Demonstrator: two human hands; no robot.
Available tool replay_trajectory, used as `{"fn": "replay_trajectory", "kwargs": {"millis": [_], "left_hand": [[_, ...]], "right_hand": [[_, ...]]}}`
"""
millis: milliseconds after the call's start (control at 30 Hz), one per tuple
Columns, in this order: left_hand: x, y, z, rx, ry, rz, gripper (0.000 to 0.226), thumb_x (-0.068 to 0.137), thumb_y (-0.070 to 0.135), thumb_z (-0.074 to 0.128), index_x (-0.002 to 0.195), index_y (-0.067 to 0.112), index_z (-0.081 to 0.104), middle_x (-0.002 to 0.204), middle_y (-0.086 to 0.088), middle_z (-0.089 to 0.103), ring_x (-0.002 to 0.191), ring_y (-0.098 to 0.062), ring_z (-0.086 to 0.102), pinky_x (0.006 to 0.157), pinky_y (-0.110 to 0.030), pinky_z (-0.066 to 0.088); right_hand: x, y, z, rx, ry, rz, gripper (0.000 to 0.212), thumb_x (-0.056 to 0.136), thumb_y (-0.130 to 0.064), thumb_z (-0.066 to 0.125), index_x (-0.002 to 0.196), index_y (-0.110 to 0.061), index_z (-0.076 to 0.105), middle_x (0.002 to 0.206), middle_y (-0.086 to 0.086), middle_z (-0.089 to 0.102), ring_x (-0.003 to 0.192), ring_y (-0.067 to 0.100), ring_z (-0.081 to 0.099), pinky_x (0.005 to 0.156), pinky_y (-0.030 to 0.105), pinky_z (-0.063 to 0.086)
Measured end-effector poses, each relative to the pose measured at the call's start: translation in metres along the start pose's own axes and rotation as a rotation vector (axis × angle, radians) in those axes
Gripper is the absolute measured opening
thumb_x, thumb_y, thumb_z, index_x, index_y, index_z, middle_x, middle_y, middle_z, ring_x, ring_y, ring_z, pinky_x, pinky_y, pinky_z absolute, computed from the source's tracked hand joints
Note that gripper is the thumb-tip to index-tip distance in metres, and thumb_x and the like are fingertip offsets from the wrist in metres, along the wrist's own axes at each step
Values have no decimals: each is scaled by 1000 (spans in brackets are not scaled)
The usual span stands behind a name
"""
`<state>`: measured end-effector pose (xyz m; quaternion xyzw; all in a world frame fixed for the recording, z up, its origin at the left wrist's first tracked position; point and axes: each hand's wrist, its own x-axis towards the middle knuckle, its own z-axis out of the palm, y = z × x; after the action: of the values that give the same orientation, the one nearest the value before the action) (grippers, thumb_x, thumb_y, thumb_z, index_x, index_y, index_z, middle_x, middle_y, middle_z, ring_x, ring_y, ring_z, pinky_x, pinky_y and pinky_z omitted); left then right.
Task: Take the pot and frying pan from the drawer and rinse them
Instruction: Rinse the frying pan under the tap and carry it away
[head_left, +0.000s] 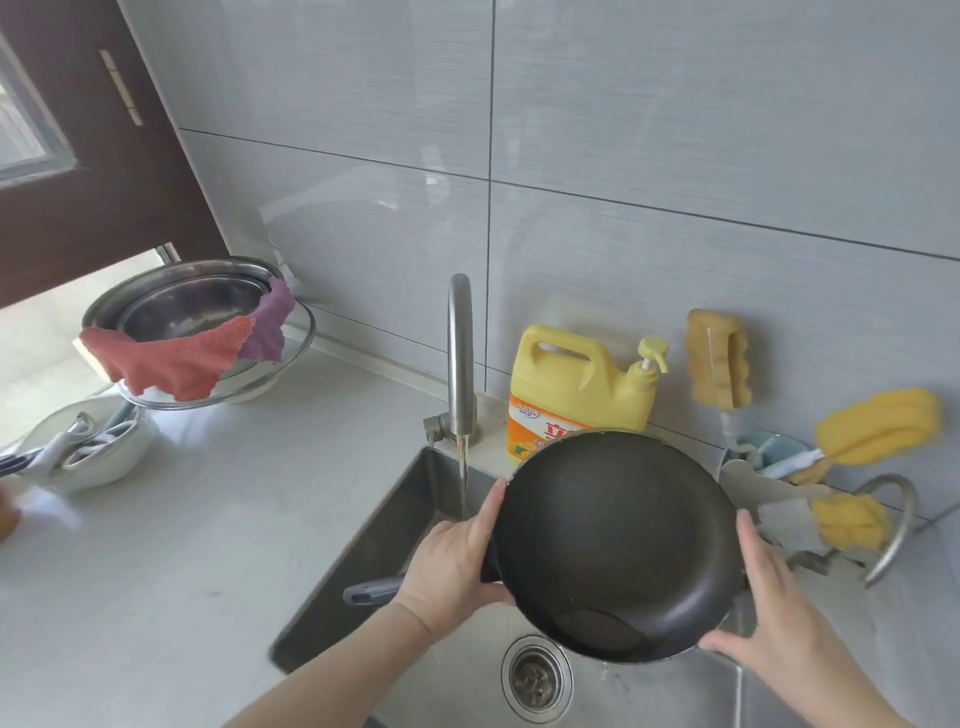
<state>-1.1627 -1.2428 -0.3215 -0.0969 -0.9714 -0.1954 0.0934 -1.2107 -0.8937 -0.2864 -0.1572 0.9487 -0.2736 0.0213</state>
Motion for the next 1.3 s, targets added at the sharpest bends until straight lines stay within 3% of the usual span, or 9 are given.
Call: {"fn": "replay_trajectory", "kwargs": {"millis": [100, 200, 300, 467, 600, 733, 967, 1100, 1300], "left_hand": [[-2, -18, -15, -192, -230, -228, 131, 65, 53, 82, 146, 51, -22, 107, 1, 68, 98, -23, 63, 89, -34, 48], [-4, -39, -37, -289, -407, -326, 132, 65, 45, 87, 145, 55, -17, 107, 10, 65, 102, -14, 61, 91, -25, 46], [-8, -61, -58, -388, -547, -343, 129, 63, 44, 89, 144, 59, -12, 109, 15, 66, 104, -10, 63, 100, -31, 45], [-16, -81, -92, -549, -696, -413, 120, 64, 22, 87, 148, 56, 8, 127, 17, 63, 120, -8, 59, 107, -38, 43], [-9, -82, -126, -469, -911, -427, 95, 77, 7, 78, 143, 50, 25, 101, 29, 70, 99, 6, 65, 90, -14, 47], [8, -91, -146, -267, -1039, -493, 112, 59, 42, 86, 151, 39, 23, 96, 17, 73, 94, -6, 70, 99, -34, 50], [23, -83, -169, -14, -834, -368, 120, 62, 39, 88, 148, 48, 5, 80, 9, 63, 68, 0, 61, 64, -17, 45], [16, -79, -161, 132, -638, -280, 126, 63, 51, 84, 144, 53, -12, 98, 8, 62, 84, -11, 58, 77, -26, 46], [1, -74, -122, -225, -437, -342, 126, 67, 40, 86, 142, 60, -13, 97, 12, 62, 84, -6, 60, 83, -24, 49]], "right_hand": [[13, -12, 7, 102, -181, -55, 146, 52, -30, 95, 145, -54, -16, 148, -32, 13, 125, -29, 20, 98, 14, 34], [26, -33, 17, 221, -338, 26, 143, 48, -32, 91, 148, -55, -9, 135, -20, 35, 112, -14, 44, 93, 17, 41], [33, -53, 29, 420, -457, -26, 133, 55, -11, 89, 147, -56, 4, 109, -15, 63, 94, 3, 63, 86, 19, 50], [36, -70, 53, 517, -616, 47, 130, 56, -9, 89, 149, -50, 7, 114, -14, 67, 103, 8, 67, 97, 27, 50], [34, -80, 70, 587, -681, 86, 113, 59, -5, 88, 131, -58, 19, 113, -15, 69, 100, 9, 68, 93, 28, 53], [21, -83, 95, 692, -731, 119, 107, 63, 5, 83, 138, -49, 28, 118, -4, 69, 104, 18, 68, 92, 36, 54], [-1, -100, 143, 855, -533, 231, 140, 46, 0, 92, 145, -56, 9, 135, -12, 49, 102, 8, 68, 80, 30, 57], [10, -101, 126, 806, -366, 170, 145, 50, -5, 94, 144, -63, -1, 139, -15, 50, 108, 8, 66, 93, 33, 54], [45, -96, 40, 519, -336, 6, 144, 48, -18, 94, 145, -63, -3, 132, -15, 59, 118, 7, 59, 107, 40, 44]]}}
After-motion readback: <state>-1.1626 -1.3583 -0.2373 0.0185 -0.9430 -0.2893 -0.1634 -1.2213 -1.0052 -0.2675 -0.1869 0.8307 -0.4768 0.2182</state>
